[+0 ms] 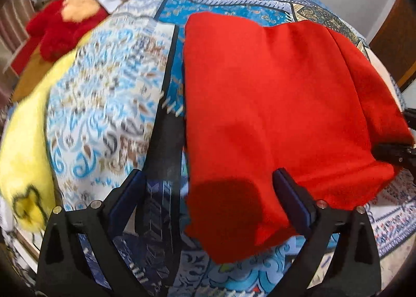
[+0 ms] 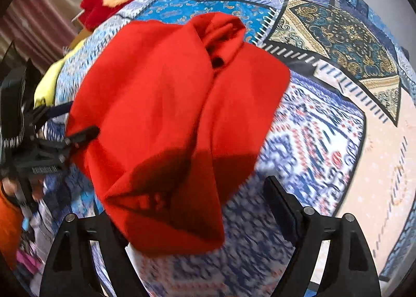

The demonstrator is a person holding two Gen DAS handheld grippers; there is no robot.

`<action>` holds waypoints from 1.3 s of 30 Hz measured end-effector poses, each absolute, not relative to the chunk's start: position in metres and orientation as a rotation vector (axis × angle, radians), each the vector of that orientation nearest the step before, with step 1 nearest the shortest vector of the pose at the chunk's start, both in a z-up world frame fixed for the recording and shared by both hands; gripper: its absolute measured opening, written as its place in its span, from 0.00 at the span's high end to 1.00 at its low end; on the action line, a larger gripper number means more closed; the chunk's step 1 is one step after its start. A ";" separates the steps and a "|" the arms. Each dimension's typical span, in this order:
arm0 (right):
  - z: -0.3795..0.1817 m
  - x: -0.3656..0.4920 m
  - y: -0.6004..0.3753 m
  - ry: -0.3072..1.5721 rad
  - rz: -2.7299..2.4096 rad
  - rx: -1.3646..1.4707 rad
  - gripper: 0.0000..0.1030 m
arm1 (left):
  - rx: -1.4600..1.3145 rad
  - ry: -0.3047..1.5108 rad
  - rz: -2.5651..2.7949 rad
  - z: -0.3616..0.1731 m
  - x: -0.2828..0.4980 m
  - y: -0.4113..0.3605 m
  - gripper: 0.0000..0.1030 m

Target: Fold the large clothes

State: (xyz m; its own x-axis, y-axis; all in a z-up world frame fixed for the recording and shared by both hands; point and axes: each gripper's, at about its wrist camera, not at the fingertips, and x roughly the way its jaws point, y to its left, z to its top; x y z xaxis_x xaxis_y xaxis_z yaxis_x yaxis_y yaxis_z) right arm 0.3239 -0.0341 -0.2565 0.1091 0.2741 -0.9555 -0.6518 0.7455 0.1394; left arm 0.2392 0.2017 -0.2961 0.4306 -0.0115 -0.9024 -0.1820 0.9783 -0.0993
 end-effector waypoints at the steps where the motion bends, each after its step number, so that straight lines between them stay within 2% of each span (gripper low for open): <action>1: -0.255 0.322 -0.040 1.292 0.705 -0.359 0.19 | -0.193 1.125 0.103 -0.296 0.237 0.202 0.03; 9: -0.245 0.314 -0.059 1.271 0.697 -0.359 0.19 | -0.111 1.126 0.125 -0.277 0.222 0.198 0.03; 16: -0.208 0.304 -0.068 1.172 0.699 -0.351 0.18 | -0.038 1.051 0.159 -0.242 0.223 0.197 0.03; 25: -0.165 0.337 -0.031 1.067 0.728 -0.208 0.18 | -0.060 0.950 0.201 -0.205 0.277 0.210 0.03; 32: -0.203 0.388 0.013 1.134 0.708 -0.190 0.18 | -0.042 0.948 0.204 -0.216 0.330 0.212 0.03; 39: -0.268 0.432 0.018 1.291 0.666 -0.152 0.18 | -0.079 1.076 0.232 -0.276 0.376 0.228 0.02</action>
